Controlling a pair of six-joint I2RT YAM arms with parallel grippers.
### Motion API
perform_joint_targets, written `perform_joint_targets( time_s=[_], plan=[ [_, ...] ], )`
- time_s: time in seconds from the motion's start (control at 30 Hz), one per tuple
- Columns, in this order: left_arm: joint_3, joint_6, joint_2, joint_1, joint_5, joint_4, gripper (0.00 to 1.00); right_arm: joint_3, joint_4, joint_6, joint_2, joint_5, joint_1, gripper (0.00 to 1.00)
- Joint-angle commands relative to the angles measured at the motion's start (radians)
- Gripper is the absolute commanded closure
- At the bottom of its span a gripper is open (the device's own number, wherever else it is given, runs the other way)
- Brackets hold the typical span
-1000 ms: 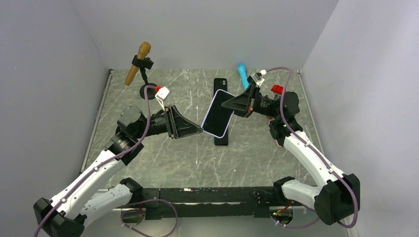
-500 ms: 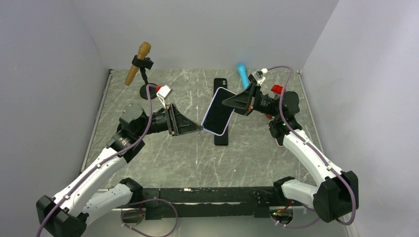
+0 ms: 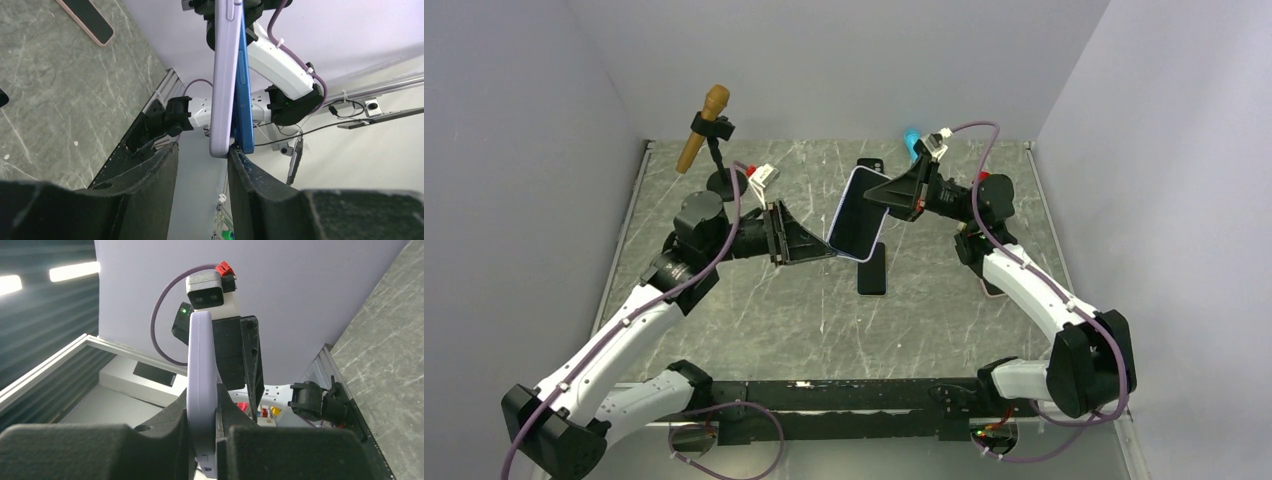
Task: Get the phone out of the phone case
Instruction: Remove the phone case from the phone.
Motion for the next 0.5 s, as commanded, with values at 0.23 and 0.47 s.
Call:
perform_joint_targets(
  time_s=[0.23,0.47],
  plan=[
    [-0.001,-0.022,0.122,0.001,-0.027,0.043,0.76,0.128,-0.039,-0.095,-0.019,0.034,0.096,1.0],
    [0.007,-0.154,0.22,0.001,0.039,0.109,0.88,0.186,-0.215,-0.303,-0.012,0.082,0.122,1.0]
  ],
)
